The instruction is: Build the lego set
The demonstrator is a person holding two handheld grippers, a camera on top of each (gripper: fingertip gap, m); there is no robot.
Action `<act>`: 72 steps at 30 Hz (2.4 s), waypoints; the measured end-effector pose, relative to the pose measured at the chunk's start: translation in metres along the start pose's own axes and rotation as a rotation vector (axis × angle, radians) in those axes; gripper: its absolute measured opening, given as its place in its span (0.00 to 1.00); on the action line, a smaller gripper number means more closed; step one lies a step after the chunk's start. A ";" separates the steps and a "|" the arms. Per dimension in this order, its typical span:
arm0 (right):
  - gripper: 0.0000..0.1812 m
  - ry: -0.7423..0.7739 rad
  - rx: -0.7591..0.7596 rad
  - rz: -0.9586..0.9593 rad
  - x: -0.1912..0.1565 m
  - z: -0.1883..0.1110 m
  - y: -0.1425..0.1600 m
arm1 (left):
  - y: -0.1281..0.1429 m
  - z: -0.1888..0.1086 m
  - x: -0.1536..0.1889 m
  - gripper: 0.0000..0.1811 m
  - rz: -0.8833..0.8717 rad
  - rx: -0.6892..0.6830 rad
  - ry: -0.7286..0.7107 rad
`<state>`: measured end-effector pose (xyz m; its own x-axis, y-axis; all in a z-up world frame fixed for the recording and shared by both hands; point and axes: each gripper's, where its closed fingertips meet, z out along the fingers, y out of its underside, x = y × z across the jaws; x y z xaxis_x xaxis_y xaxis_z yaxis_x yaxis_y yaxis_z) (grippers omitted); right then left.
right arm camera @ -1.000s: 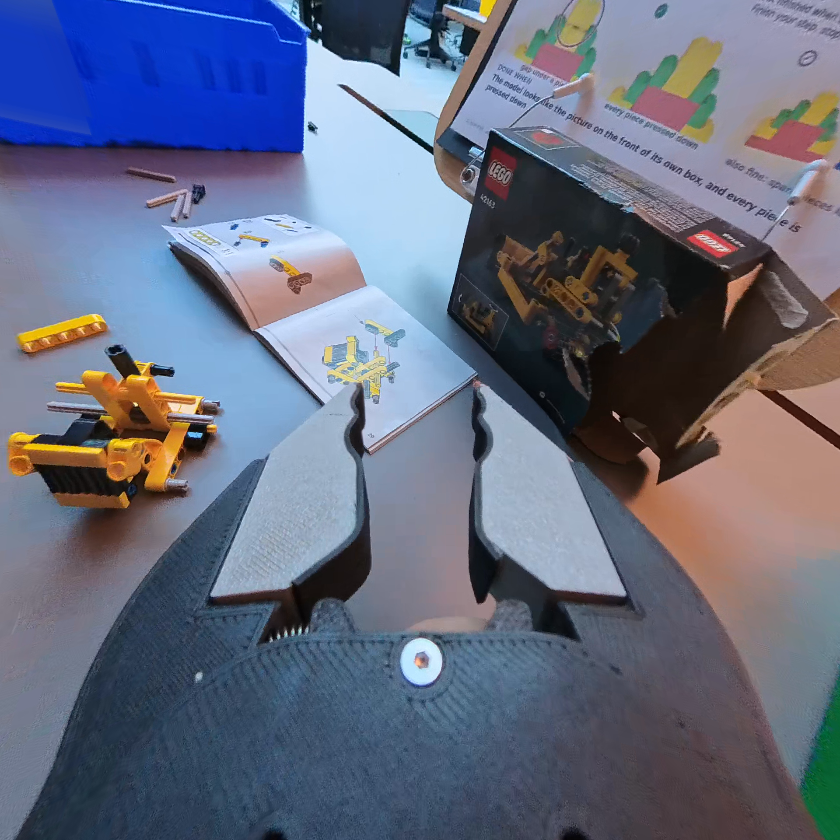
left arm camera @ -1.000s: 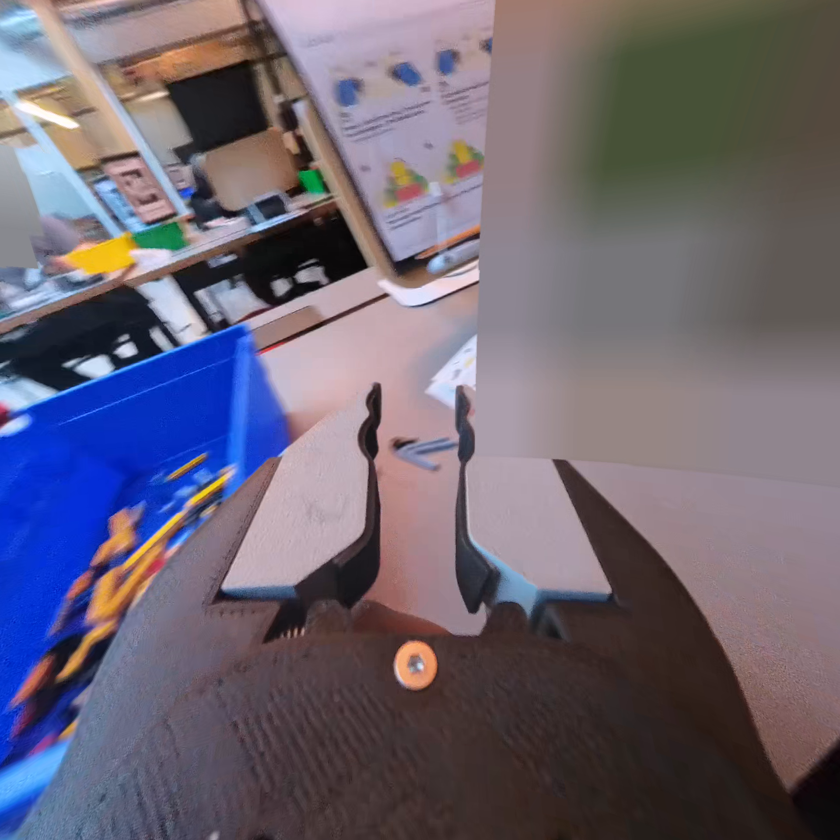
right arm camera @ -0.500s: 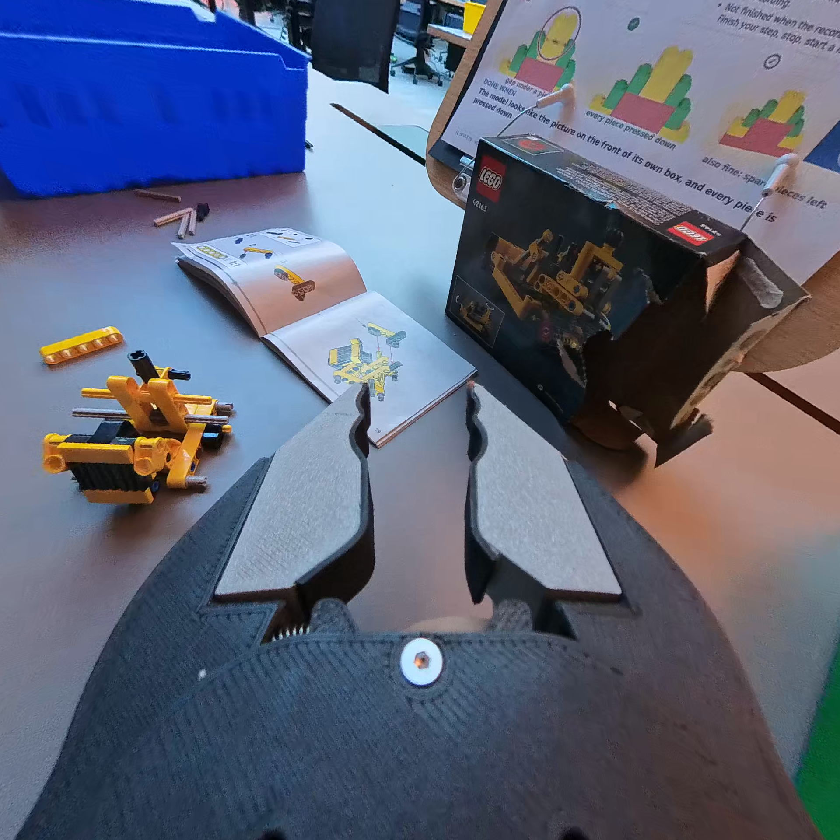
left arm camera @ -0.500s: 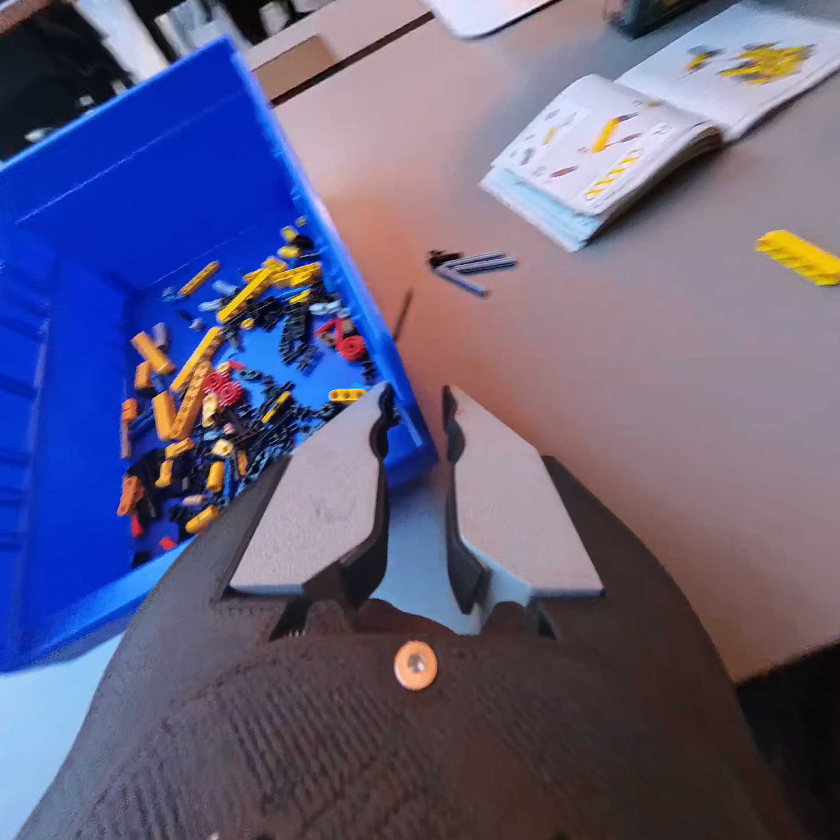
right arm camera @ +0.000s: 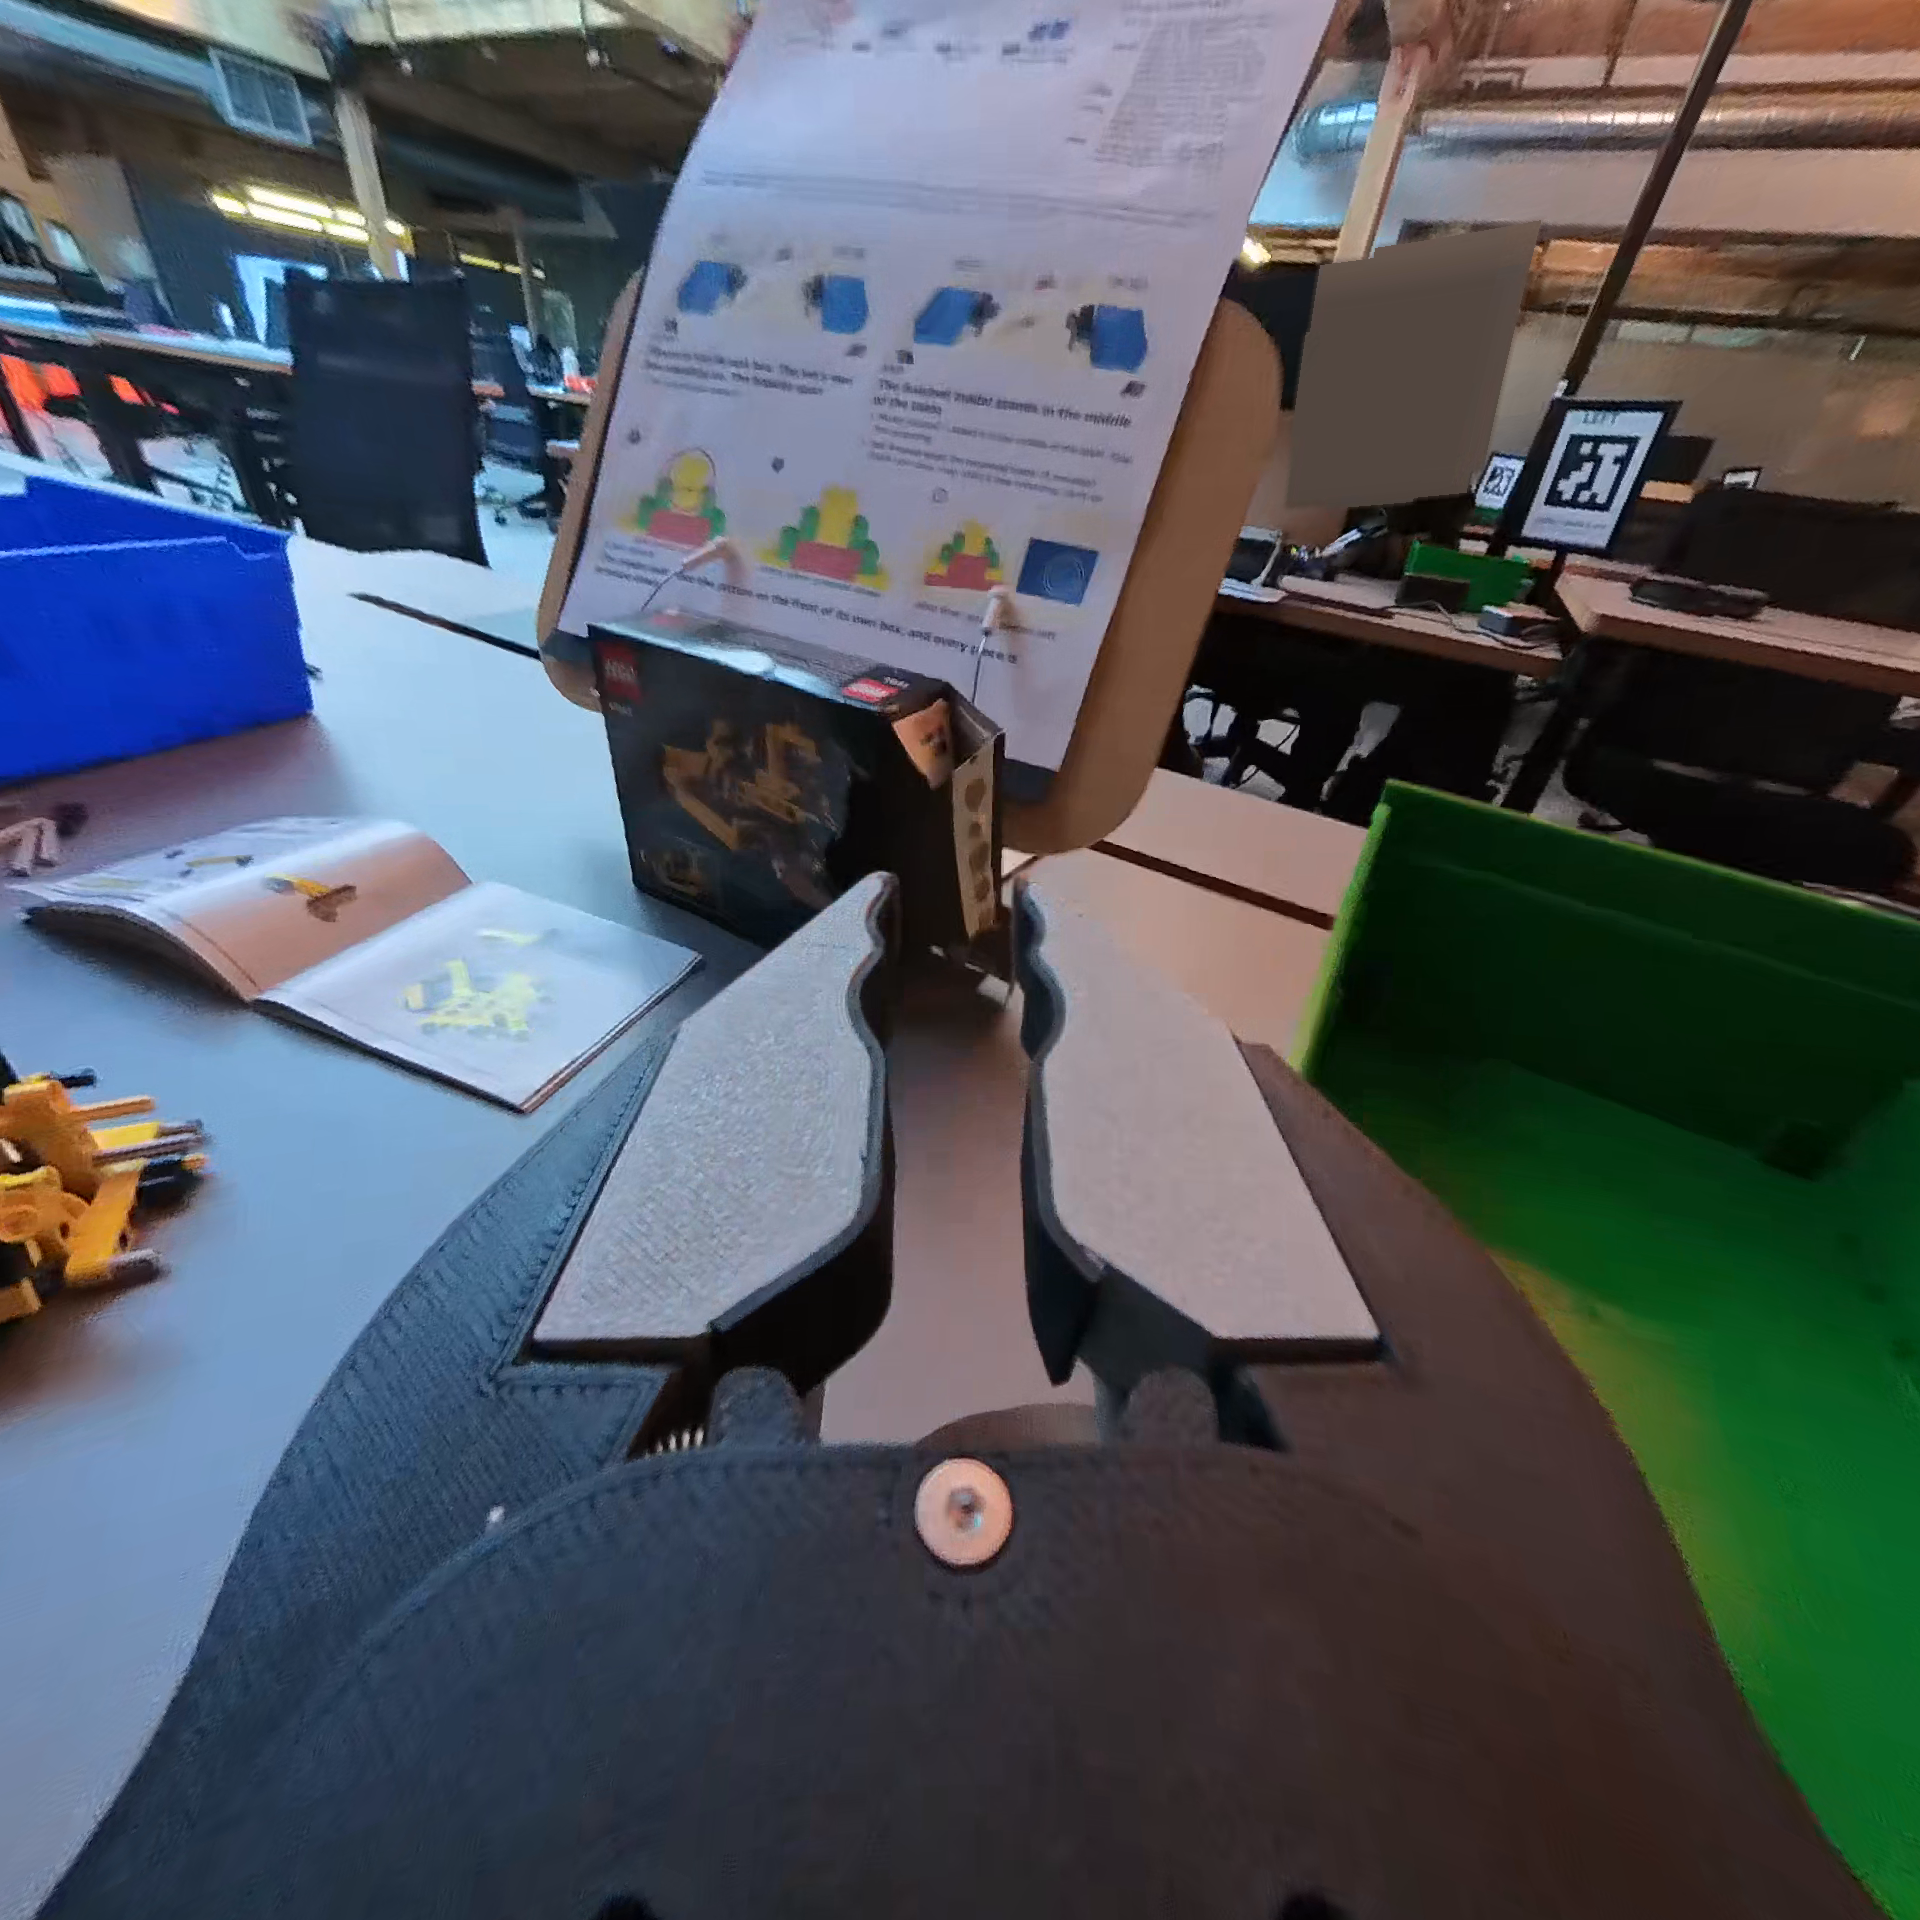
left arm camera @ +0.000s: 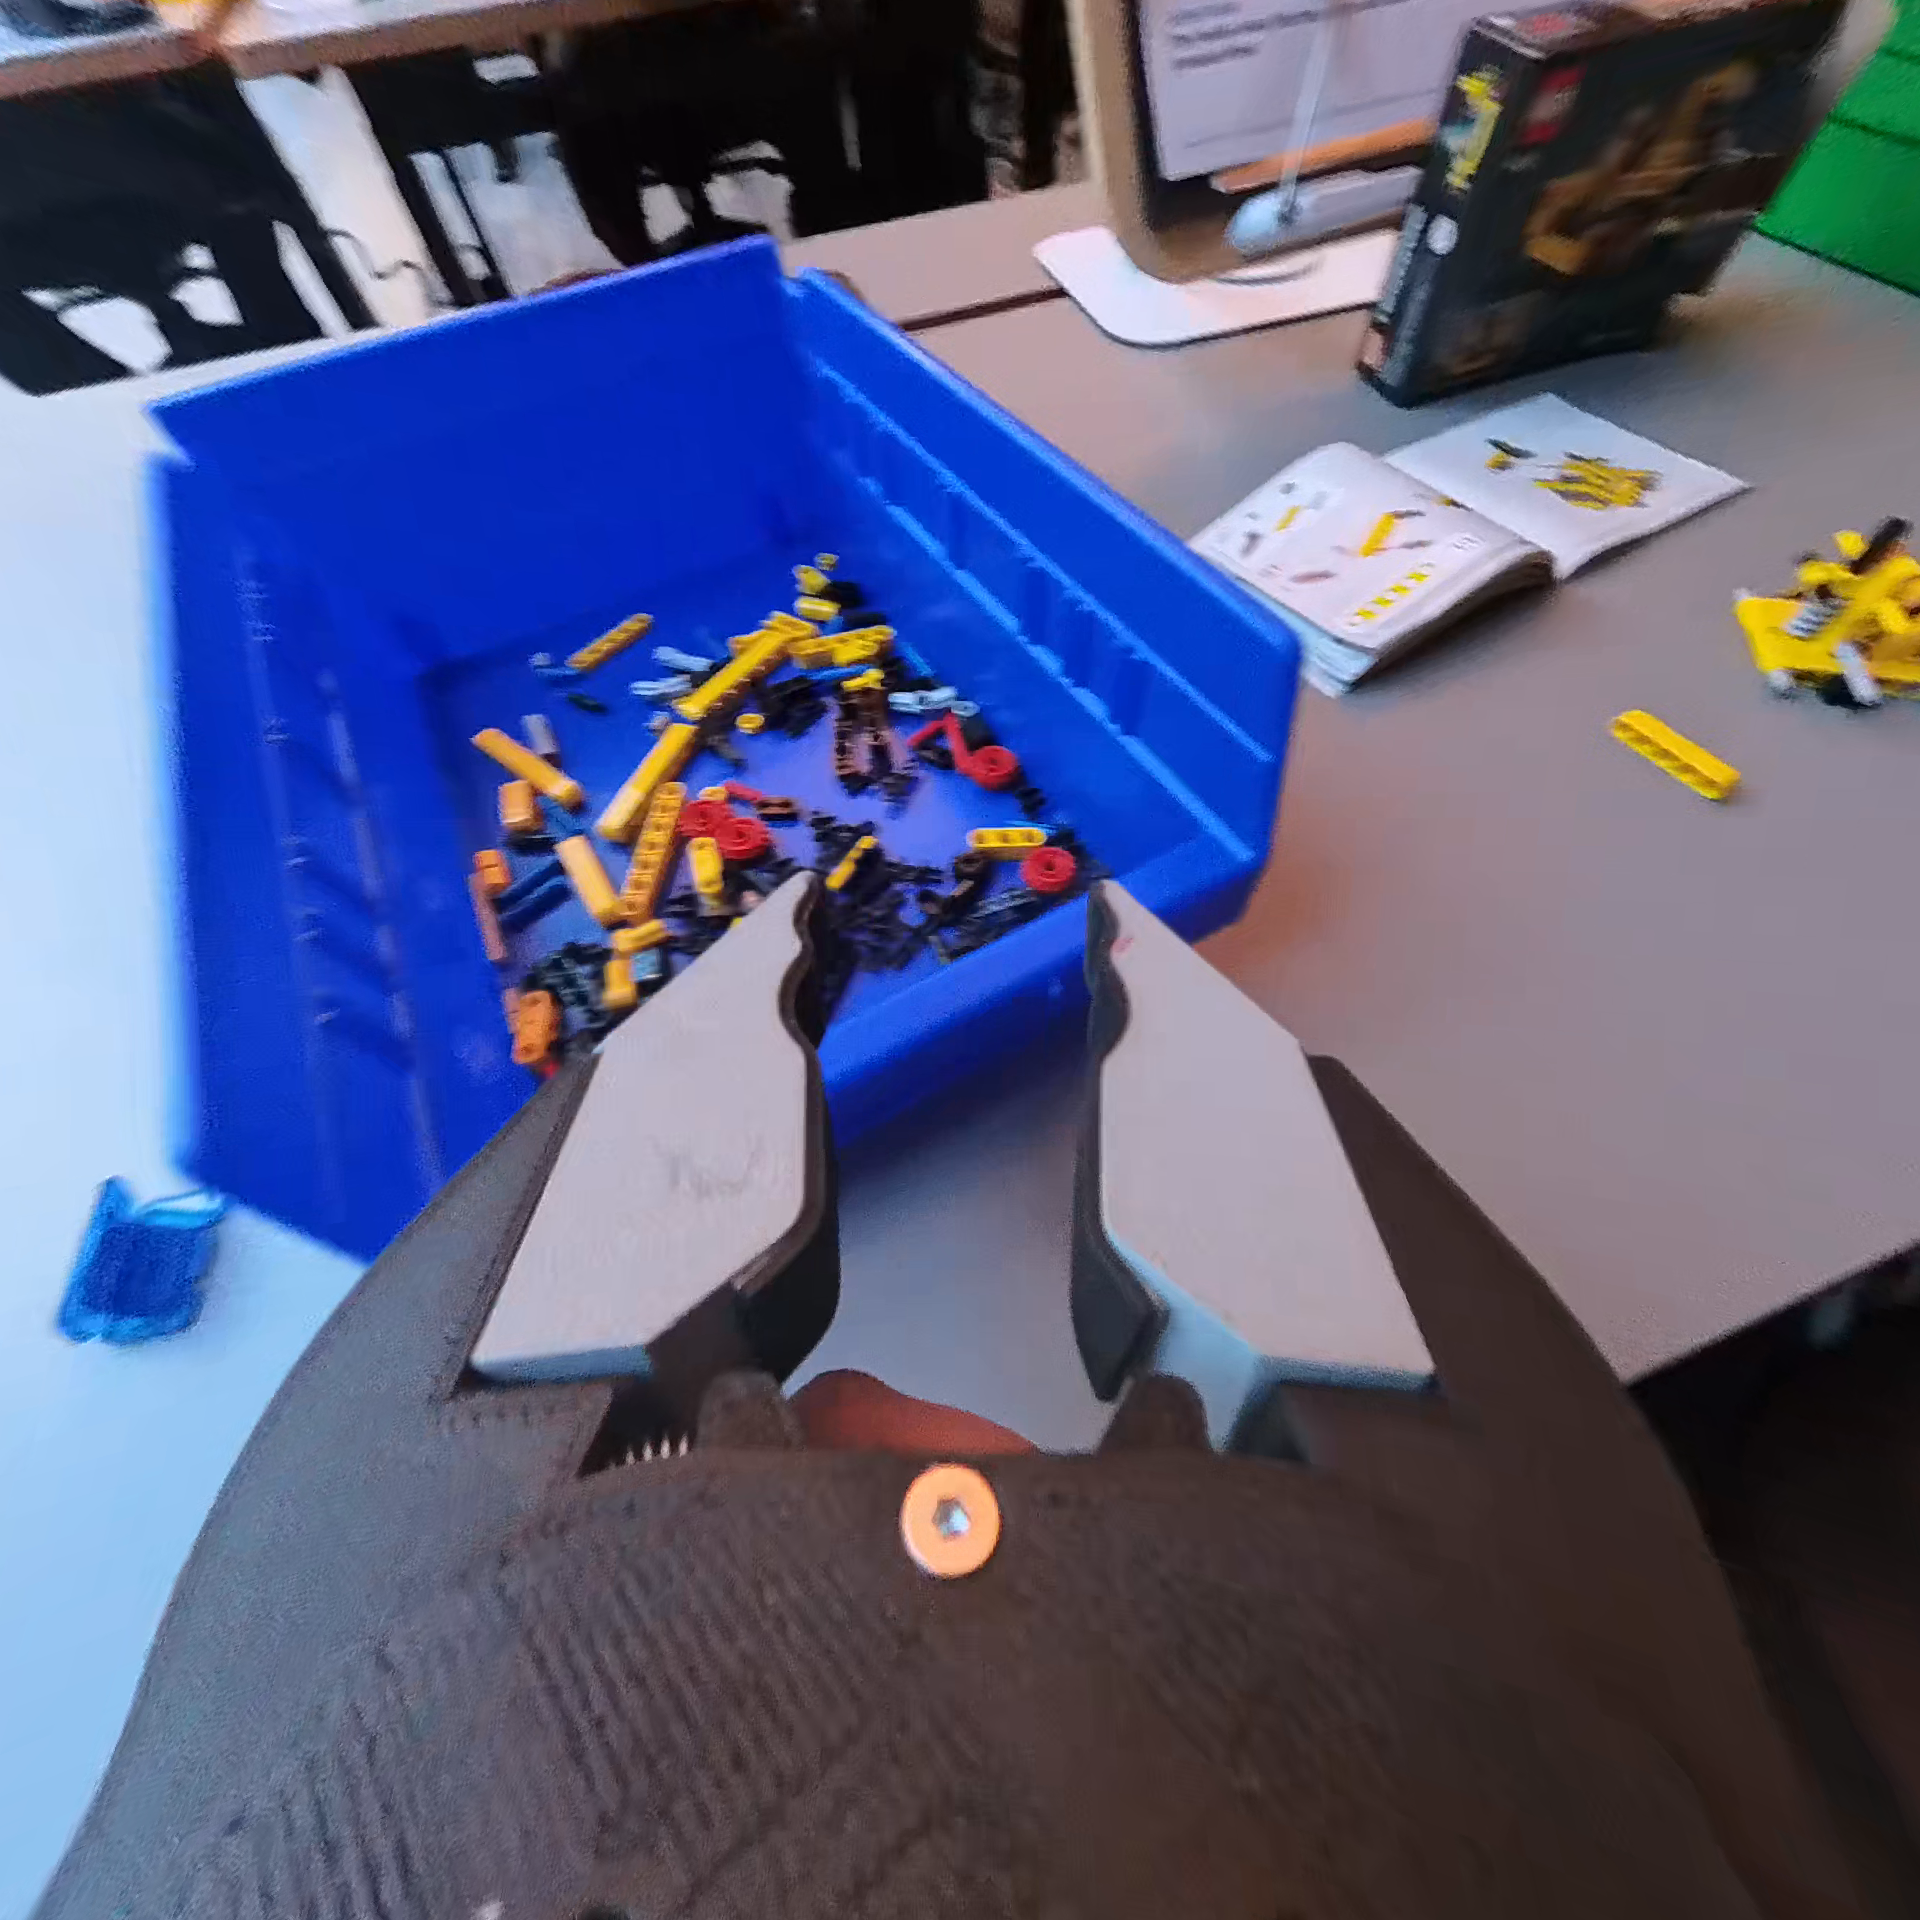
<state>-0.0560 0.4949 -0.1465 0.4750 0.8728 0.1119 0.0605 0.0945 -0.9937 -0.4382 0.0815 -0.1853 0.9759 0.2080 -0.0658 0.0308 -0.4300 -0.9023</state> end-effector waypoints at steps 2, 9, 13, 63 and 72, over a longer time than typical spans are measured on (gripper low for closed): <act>0.10 -0.028 -0.034 -0.008 -0.009 0.005 0.009 | -0.002 -0.004 -0.018 0.24 -0.018 0.030 -0.062; 0.11 -0.110 -0.148 -0.017 -0.029 0.021 0.039 | -0.018 -0.027 -0.077 0.13 -0.029 0.126 -0.251; 0.13 -0.096 -0.178 0.018 -0.024 0.025 0.048 | -0.019 -0.024 -0.090 0.14 -0.009 0.141 -0.257; 0.12 -0.203 -0.170 -0.002 -0.053 0.028 0.044 | 0.021 0.181 -0.146 0.16 0.471 -1.083 0.164; 0.11 -0.205 -0.170 -0.014 -0.054 0.026 0.044 | 0.023 0.178 -0.148 0.08 0.470 -1.117 0.158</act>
<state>-0.1019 0.4649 -0.1968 0.2862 0.9525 0.1044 0.2205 0.0405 -0.9746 -0.6208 0.1971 -0.2726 0.9550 -0.2470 -0.1641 -0.2397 -0.9688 0.0630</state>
